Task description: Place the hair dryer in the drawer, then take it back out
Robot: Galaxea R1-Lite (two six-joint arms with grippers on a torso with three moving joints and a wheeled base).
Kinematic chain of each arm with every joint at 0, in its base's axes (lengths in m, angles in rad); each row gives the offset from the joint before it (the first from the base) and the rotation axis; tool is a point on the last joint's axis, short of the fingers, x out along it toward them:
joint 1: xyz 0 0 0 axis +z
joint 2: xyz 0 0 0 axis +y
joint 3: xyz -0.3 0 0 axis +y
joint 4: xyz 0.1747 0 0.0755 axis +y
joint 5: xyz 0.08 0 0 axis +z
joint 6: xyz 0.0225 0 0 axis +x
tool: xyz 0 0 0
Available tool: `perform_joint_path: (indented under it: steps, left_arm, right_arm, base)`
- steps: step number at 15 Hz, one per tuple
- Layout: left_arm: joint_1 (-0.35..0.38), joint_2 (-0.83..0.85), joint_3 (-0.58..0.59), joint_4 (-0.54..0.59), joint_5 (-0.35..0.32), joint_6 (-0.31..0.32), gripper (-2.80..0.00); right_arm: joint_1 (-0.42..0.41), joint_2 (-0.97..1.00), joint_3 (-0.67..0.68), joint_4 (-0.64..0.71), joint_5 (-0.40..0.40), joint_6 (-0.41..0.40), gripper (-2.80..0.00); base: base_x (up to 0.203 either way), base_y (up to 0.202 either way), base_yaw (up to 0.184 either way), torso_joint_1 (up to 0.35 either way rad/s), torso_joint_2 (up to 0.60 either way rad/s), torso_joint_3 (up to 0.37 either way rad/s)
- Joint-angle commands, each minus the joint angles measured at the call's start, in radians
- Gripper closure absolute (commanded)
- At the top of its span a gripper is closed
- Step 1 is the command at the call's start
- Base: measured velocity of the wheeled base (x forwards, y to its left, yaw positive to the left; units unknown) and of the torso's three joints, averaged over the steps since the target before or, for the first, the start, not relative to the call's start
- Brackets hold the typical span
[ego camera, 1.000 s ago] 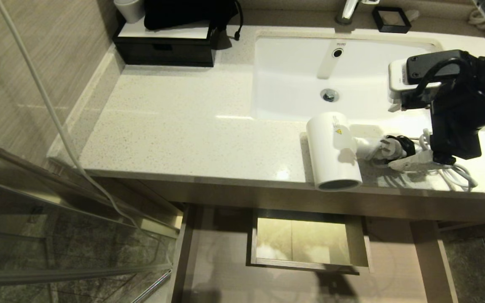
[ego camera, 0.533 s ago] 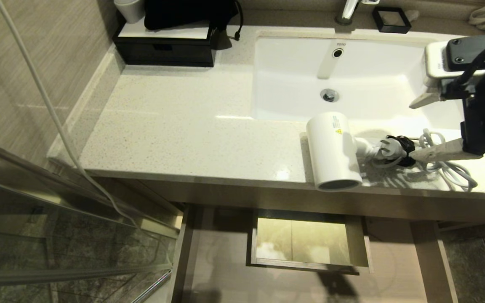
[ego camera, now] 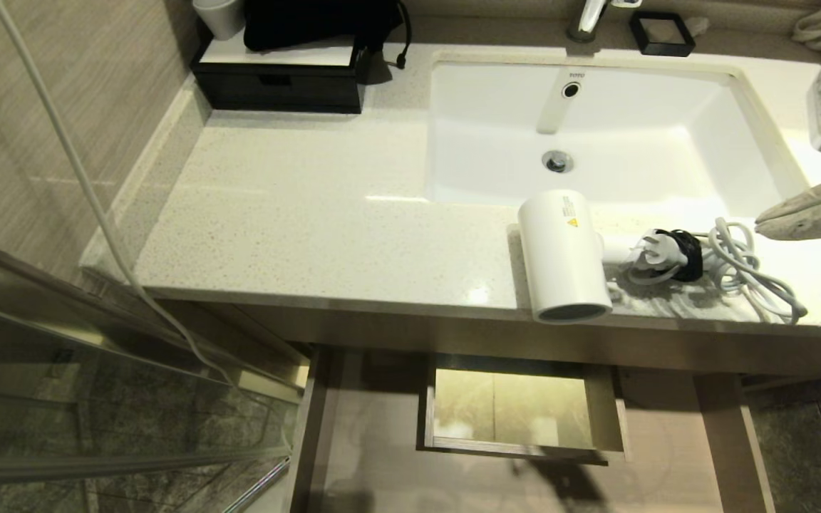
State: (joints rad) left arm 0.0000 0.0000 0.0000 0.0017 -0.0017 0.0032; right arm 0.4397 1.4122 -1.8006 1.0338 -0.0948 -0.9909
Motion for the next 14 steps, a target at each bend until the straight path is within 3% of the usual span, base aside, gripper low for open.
perform_joint_path:
  steps: [1,3,6,8,10,11,14]
  left_arm:
    - [0.000,0.000,0.000,0.000,0.000,0.000,-2.80]
    - [0.000,0.000,0.000,0.000,0.000,0.000,-2.80]
    - [0.000,0.000,0.000,0.000,0.000,0.000,-2.80]
    - [0.000,0.000,0.000,0.000,0.000,0.000,-2.80]
    - [0.000,0.000,0.000,0.000,0.000,0.000,-2.80]
    - [0.000,0.000,0.000,0.000,0.000,0.000,-2.80]
    - [0.000,0.000,0.000,0.000,0.000,0.000,-2.80]
  right_arm:
    - [-0.007,-0.043,0.016,0.007,-0.002,-0.006,0.00]
    - [-0.037,-0.105,0.063,0.010,-0.003,-0.006,0.00]
    - [-0.174,-0.219,0.160,0.033,-0.016,-0.017,0.00]
    - [-0.274,-0.297,0.250,0.075,-0.113,-0.022,0.00]
    - [-0.338,-0.345,0.341,0.097,-0.269,-0.008,0.00]
    - [-0.346,-0.352,0.359,0.098,-0.286,0.020,0.00]
    - [-0.353,-0.344,0.466,0.092,-0.229,0.299,0.00]
  base:
    - [0.000,0.000,0.000,0.000,0.00,0.000]
    - [0.000,0.000,0.000,0.000,0.00,0.000]
    - [0.000,0.000,0.000,0.000,0.00,0.000]
    - [0.000,0.000,0.000,0.000,0.00,0.000]
    - [0.000,0.000,0.000,0.000,0.00,0.000]
    - [0.000,0.000,0.000,0.000,0.00,0.000]
    - [0.000,0.000,0.000,0.000,0.00,0.000]
